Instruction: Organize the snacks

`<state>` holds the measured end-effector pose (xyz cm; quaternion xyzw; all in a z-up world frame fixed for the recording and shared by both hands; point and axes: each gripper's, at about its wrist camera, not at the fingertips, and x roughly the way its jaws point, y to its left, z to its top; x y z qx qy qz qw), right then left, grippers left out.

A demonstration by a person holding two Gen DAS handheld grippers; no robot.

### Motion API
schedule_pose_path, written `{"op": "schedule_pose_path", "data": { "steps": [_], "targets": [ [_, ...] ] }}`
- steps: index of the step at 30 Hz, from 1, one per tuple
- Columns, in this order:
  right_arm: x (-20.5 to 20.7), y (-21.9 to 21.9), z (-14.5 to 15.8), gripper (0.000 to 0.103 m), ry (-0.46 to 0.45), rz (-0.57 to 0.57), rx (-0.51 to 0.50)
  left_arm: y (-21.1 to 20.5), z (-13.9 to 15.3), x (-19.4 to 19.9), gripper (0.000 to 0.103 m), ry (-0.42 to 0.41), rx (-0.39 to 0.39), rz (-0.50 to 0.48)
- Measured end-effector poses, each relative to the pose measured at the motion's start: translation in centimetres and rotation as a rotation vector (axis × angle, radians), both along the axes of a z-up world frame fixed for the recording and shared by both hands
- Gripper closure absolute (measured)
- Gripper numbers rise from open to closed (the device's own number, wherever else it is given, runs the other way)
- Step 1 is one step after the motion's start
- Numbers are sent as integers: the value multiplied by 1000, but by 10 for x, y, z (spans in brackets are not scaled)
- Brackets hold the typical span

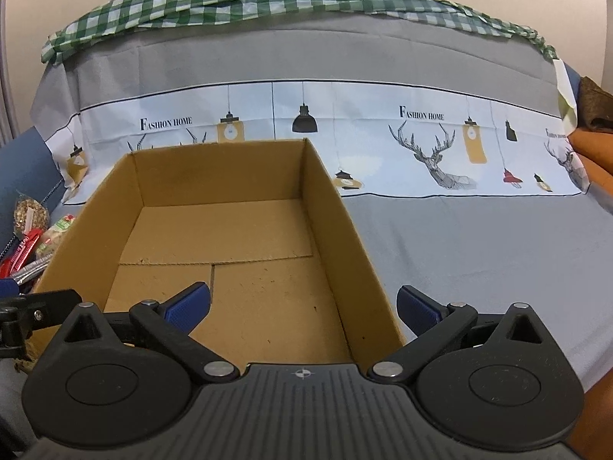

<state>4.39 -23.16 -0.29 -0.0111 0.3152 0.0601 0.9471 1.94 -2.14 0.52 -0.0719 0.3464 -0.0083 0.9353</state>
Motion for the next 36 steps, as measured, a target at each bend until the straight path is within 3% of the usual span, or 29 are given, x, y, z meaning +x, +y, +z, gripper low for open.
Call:
{"op": "schedule_pose_path", "data": {
  "steps": [23,36],
  "targets": [
    [1,1,1,1,35,-26,-15,2,-2,-1,0,21,-4,-11],
    [-6,6,4,1,-20,-22,-1,7,0,-7,0,1,-5,-32]
  ]
}}
